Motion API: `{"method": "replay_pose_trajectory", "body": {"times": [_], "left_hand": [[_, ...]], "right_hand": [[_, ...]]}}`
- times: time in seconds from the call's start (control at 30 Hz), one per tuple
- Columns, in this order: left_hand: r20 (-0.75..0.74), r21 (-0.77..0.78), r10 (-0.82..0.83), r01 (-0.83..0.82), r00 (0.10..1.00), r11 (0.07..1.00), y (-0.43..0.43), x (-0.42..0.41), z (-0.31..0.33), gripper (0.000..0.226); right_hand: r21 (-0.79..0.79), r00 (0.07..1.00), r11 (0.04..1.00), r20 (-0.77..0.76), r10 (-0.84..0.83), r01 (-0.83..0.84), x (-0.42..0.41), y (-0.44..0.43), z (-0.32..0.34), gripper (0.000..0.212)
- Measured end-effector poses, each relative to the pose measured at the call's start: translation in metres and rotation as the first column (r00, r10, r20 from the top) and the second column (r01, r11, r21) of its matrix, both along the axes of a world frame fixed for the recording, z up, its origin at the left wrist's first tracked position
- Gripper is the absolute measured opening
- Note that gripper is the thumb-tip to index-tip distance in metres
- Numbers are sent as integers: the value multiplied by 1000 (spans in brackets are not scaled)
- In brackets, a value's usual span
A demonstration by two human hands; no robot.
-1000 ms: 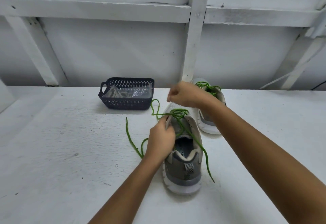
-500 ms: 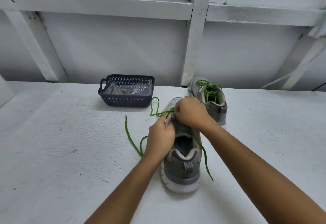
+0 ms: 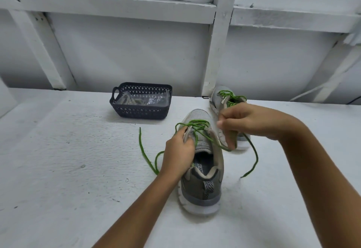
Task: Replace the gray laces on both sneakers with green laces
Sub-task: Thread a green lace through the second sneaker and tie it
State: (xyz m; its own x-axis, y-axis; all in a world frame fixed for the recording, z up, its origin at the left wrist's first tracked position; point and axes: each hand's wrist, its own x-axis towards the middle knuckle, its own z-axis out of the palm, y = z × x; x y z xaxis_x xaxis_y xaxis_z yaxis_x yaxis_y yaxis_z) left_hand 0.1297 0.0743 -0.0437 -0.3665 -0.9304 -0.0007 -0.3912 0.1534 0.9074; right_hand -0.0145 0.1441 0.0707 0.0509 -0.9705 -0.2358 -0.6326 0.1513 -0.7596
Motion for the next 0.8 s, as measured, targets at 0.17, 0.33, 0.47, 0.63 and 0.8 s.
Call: {"method": "replay_pose_trajectory", "body": {"times": [0.17, 0.33, 0.47, 0.63, 0.8], "left_hand": [[6, 18, -1, 0, 1000, 1000, 1, 0, 0, 36], [23, 6, 1, -1, 1000, 1000, -1, 0, -1, 28], [30, 8, -7, 7, 1000, 1000, -1, 0, -1, 29], [-2, 11, -17, 17, 1000, 1000, -1, 0, -3, 35], [-4, -3, -11, 11, 1000, 1000, 0, -1, -1, 39]], "right_hand": [[-123, 825, 990, -552, -122, 64, 16, -43, -25, 34], [-116, 645, 988, -748, -156, 105, 26, -79, -68, 19], [-198, 692, 973, -687, -222, 116, 23, -86, -81, 19], [-214, 895, 968, -395, -206, 129, 13, -48, -53, 10], [-100, 939, 995, -342, -25, -10, 5, -8, -21, 13]]}}
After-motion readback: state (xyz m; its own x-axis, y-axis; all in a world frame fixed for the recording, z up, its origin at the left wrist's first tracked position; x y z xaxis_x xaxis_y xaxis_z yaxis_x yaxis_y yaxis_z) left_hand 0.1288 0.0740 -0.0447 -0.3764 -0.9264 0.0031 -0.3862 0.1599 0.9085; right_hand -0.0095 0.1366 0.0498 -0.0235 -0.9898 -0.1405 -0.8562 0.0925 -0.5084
